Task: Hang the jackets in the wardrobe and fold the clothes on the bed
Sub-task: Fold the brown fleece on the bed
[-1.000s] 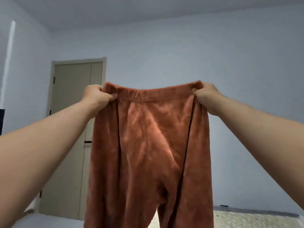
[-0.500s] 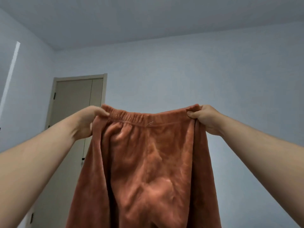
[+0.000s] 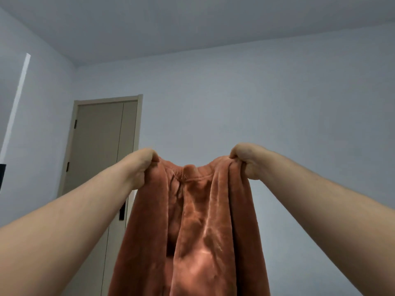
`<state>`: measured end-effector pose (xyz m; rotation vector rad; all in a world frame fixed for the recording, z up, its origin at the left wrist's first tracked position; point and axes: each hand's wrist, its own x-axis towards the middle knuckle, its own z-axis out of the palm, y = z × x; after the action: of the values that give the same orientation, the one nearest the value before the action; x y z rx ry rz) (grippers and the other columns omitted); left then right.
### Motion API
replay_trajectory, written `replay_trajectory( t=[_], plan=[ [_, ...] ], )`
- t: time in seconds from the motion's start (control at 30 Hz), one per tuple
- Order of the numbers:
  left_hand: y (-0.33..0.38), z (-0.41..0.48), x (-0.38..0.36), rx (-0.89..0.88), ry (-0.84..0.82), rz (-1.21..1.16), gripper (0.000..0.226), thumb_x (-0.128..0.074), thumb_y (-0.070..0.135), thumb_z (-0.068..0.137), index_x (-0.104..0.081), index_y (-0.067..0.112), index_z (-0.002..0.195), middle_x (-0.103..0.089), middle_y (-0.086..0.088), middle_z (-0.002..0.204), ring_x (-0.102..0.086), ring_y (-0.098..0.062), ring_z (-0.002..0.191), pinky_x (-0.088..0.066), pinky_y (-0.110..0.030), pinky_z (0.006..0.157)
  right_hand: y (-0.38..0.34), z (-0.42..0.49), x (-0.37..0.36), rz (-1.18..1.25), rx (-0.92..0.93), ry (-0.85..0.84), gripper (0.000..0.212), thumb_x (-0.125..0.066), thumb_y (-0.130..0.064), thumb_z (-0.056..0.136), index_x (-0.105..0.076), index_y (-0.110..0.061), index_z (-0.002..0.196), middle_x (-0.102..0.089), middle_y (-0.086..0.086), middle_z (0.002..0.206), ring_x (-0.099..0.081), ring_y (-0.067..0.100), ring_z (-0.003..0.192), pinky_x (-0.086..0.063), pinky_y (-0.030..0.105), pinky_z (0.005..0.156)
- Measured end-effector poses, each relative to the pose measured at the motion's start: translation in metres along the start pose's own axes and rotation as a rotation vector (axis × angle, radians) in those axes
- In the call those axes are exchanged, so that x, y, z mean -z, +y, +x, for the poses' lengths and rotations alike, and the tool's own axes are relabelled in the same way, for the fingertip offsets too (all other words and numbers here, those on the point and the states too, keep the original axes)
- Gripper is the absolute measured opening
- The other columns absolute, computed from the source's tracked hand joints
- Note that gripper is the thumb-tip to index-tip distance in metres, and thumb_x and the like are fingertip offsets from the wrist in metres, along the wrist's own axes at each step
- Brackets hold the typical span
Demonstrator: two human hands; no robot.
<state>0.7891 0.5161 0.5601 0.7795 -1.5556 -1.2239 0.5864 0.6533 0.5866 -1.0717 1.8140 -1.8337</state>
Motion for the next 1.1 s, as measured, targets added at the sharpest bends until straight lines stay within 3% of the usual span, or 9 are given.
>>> replay_trajectory(
  t=[0.13, 0.23, 0.33, 0.43, 0.53, 0.63, 0.8, 0.97, 1.1],
  plan=[
    [0.0, 0.0, -0.002, -0.081, 0.049, -0.012, 0.022, -0.049, 0.002, 0.084, -0.058, 0.009, 0.065, -0.057, -0.01, 0.053, -0.053, -0.023, 0.047, -0.043, -0.022, 0.054, 0.002, -0.002, -0.008, -0.597, 0.296, 0.149, 0.033, -0.048, -0.003, 0.091, -0.065, -0.001, 0.119, -0.066, 0.019, 0.118, -0.064, 0.03, 0.102, -0.052, 0.035, 0.089],
    [0.0, 0.008, 0.013, -0.171, 0.024, -0.019, 0.024, -0.045, -0.007, 0.087, -0.067, 0.001, 0.092, -0.065, -0.019, 0.082, -0.063, -0.031, 0.074, -0.056, -0.043, 0.079, 0.011, -0.013, -0.001, -1.309, 0.36, 0.186, 0.032, -0.047, -0.01, 0.089, -0.068, -0.009, 0.113, -0.067, 0.011, 0.119, -0.063, 0.032, 0.105, -0.054, 0.034, 0.089],
    [-0.006, 0.012, 0.017, -0.248, -0.017, -0.042, 0.028, -0.043, -0.011, 0.092, -0.066, 0.005, 0.093, -0.071, -0.011, 0.071, -0.07, -0.023, 0.062, -0.061, -0.035, 0.061, 0.025, -0.018, -0.003, -1.617, 0.364, 0.123, 0.031, -0.047, -0.013, 0.087, -0.065, -0.018, 0.112, -0.063, 0.007, 0.123, -0.06, 0.031, 0.106, -0.044, 0.035, 0.086],
    [-0.012, 0.01, 0.004, -0.284, -0.036, -0.071, 0.026, -0.043, -0.012, 0.092, -0.064, 0.004, 0.092, -0.069, -0.013, 0.076, -0.069, -0.021, 0.059, -0.058, -0.03, 0.053, 0.037, -0.029, -0.018, -1.195, 0.442, -0.16, 0.035, -0.053, -0.023, 0.087, -0.068, -0.019, 0.118, -0.065, 0.001, 0.126, -0.061, 0.024, 0.117, -0.047, 0.035, 0.097],
    [-0.017, 0.011, -0.01, -0.29, -0.075, -0.07, 0.025, -0.043, -0.011, 0.092, -0.063, 0.002, 0.1, -0.067, -0.018, 0.085, -0.068, -0.027, 0.07, -0.06, -0.035, 0.062, 0.058, -0.04, -0.047, -0.554, 0.407, -0.468, 0.02, -0.061, -0.032, 0.079, -0.072, -0.019, 0.089, -0.074, -0.001, 0.097, -0.069, 0.018, 0.092, -0.053, 0.033, 0.084],
    [-0.017, 0.011, -0.01, -0.31, -0.089, -0.056, 0.028, -0.042, -0.011, 0.092, -0.064, 0.006, 0.093, -0.067, -0.014, 0.079, -0.068, -0.022, 0.063, -0.057, -0.03, 0.055, 0.077, -0.035, -0.052, -0.59, 0.444, -0.424, 0.012, -0.069, -0.027, 0.082, -0.071, -0.016, 0.08, -0.072, -0.001, 0.082, -0.067, 0.015, 0.079, -0.053, 0.03, 0.078],
    [-0.018, 0.016, 0.015, -0.329, -0.173, -0.124, 0.03, -0.04, -0.01, 0.095, -0.066, 0.005, 0.094, -0.071, -0.01, 0.073, -0.071, -0.018, 0.062, -0.057, -0.026, 0.055, 0.092, -0.029, -0.042, -0.439, 0.347, -0.604, 0.028, -0.061, -0.007, 0.091, -0.066, 0.001, 0.117, -0.071, 0.012, 0.114, -0.065, 0.027, 0.11, -0.047, 0.038, 0.103],
    [-0.029, 0.021, 0.022, -0.292, -0.152, -0.172, 0.029, -0.042, -0.01, 0.096, -0.066, 0.005, 0.099, -0.071, -0.015, 0.087, -0.073, -0.021, 0.072, -0.058, -0.028, 0.061, 0.087, -0.035, -0.057, -0.309, 0.388, -0.603, 0.027, -0.062, -0.01, 0.085, -0.069, 0.002, 0.109, -0.072, 0.015, 0.111, -0.069, 0.029, 0.105, -0.051, 0.045, 0.102],
    [-0.063, 0.014, 0.003, -0.436, -0.003, 0.512, 0.037, -0.064, 0.012, 0.092, -0.061, 0.008, 0.128, -0.062, -0.007, 0.126, -0.058, -0.03, 0.122, -0.048, -0.032, 0.096, 0.076, -0.036, -0.07, -0.329, 0.429, -0.444, 0.019, -0.057, -0.014, 0.092, -0.074, -0.009, 0.1, -0.076, 0.009, 0.104, -0.072, 0.025, 0.1, -0.055, 0.045, 0.096]
  ],
)
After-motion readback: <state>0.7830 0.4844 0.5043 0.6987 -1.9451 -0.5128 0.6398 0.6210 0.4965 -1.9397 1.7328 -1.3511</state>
